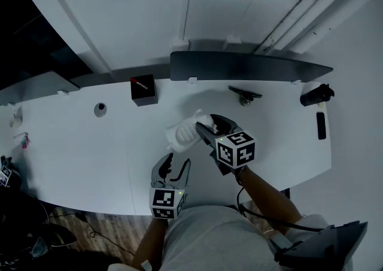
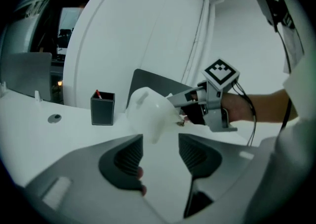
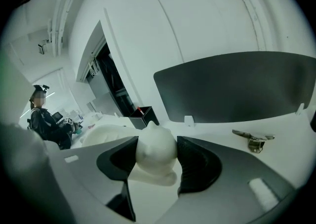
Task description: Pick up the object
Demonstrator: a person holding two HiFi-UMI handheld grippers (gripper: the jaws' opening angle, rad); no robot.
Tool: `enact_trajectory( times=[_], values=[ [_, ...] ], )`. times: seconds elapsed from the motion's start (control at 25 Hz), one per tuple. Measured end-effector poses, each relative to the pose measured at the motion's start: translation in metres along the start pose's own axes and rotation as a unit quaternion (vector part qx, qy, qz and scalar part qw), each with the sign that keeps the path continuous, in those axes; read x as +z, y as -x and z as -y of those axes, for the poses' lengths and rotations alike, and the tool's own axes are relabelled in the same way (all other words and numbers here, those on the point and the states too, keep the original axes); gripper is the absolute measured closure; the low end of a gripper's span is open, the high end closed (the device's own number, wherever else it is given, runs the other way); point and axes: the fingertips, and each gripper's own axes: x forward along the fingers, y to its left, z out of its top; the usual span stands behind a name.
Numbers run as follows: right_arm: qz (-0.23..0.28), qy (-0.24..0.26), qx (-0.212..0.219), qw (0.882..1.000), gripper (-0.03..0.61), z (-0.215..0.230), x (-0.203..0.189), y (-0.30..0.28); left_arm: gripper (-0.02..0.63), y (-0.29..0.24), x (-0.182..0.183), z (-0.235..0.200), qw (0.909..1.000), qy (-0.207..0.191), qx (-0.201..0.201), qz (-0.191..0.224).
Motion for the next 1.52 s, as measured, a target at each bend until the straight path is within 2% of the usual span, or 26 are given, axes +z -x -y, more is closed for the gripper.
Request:
enact_trajectory(
  times=[0.08, 0.2, 0.56, 0.8, 1.08, 1.2, 1.32, 1.52],
  values=[
    [0.013, 0.001, 0.004, 1.0, 0.331, -0.003, 0.004, 0.008, 0.333, 0.004, 0.008, 0.006, 0.9994, 0.026, -0.019, 0.015],
    [0.032, 0.003, 0.01, 0.999, 0.331, -0.008, 0.009, 0.021, 0.284, 0.009, 0.022, 0.011, 0.9976, 0.052, -0.029, 0.035],
    [0.098, 0.019, 0.018, 0.995, 0.331, -0.017, 0.021, 0.066, 0.23, 0.023, 0.051, 0.042, 0.991, 0.082, -0.076, 0.073],
    [0.168, 0.073, 0.008, 0.983, 0.332, -0.022, 0.032, 0.107, 0.19, 0.031, 0.064, 0.065, 0.9855, 0.103, -0.101, 0.089],
    [0.22, 0.147, -0.012, 0.964, 0.333, -0.025, 0.033, 0.149, 0.194, 0.033, 0.07, 0.087, 0.9772, 0.142, -0.111, 0.113],
    [0.236, 0.176, -0.021, 0.955, 0.331, -0.022, 0.029, 0.169, 0.261, 0.035, 0.065, 0.099, 0.9753, 0.156, -0.103, 0.118],
    [0.246, 0.219, -0.031, 0.944, 0.331, -0.022, 0.03, 0.179, 0.263, 0.034, 0.062, 0.107, 0.9779, 0.145, -0.102, 0.111],
    [0.245, 0.222, -0.034, 0.943, 0.331, -0.015, 0.017, 0.194, 0.265, 0.038, 0.056, 0.126, 0.9855, 0.104, -0.084, 0.105]
  ],
)
